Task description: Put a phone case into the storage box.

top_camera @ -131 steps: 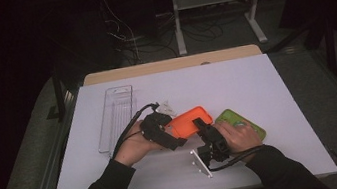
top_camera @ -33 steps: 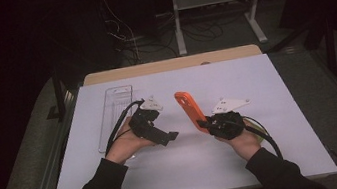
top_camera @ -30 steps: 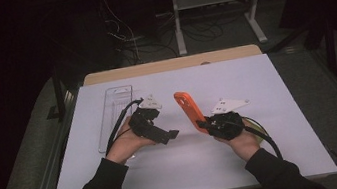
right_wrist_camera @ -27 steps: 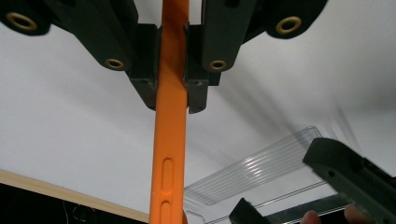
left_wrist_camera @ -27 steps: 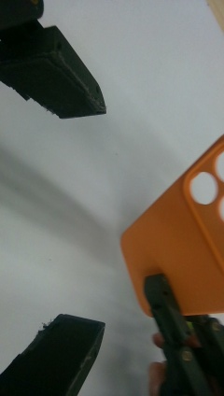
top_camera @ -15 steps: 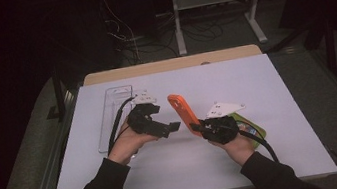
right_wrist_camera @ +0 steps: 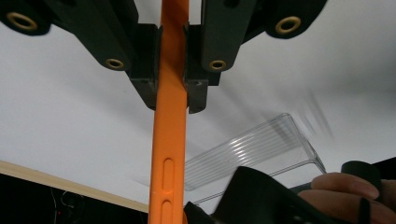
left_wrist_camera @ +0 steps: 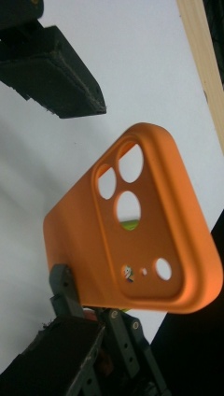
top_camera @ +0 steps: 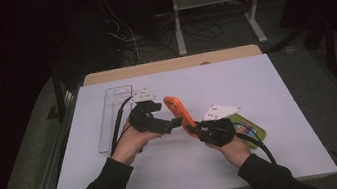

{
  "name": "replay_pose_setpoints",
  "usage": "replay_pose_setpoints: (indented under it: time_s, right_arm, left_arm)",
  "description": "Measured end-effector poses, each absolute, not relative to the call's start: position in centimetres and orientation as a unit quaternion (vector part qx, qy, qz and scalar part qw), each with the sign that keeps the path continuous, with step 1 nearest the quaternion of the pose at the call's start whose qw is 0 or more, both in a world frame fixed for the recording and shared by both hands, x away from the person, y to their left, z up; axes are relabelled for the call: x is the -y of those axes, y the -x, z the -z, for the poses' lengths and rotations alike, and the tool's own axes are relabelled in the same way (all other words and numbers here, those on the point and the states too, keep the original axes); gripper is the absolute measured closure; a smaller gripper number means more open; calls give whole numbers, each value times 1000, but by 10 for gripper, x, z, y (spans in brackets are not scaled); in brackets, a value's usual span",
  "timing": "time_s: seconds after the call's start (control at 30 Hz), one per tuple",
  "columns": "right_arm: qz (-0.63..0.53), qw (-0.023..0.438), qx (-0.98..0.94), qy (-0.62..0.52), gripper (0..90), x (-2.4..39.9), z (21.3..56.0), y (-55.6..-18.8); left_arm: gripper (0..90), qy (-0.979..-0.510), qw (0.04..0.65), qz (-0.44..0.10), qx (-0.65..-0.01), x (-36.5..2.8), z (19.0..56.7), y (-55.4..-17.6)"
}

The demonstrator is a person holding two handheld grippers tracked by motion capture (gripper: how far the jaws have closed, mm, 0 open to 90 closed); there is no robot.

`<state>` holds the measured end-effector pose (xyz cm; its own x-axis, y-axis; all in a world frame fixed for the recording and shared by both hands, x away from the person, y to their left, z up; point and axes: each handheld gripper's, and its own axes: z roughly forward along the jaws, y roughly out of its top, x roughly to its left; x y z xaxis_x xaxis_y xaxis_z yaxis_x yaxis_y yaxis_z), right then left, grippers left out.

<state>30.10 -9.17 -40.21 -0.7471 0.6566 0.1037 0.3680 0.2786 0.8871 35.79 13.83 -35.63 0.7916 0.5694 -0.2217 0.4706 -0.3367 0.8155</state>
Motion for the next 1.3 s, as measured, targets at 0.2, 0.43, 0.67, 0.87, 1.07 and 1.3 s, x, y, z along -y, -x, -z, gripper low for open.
replay_pose_setpoints:
  time_s: [0.2, 0.43, 0.67, 0.87, 1.07, 1.3]
  right_arm:
    - [-510, 143, -786, -319, 781, 88, 402, -300]
    - [-512, 139, -787, -315, 781, 85, 402, -298]
    - [-512, 136, -788, -313, 781, 84, 402, -297]
    - [-511, 132, -789, -314, 781, 83, 403, -297]
    - [-505, 132, -793, -313, 781, 82, 405, -297]
    - [-499, 130, -799, -311, 783, 80, 407, -297]
  left_arm:
    - [0, -810, 487, -44, -325, -134, 359, -359]
    - [0, -807, 494, -42, -321, -131, 361, -361]
    - [0, -805, 497, -42, -321, -128, 362, -361]
    - [0, -797, 505, -42, -328, -127, 362, -362]
    - [0, -795, 504, -34, -336, -126, 363, -363]
    - [0, -793, 502, -33, -344, -125, 365, -364]
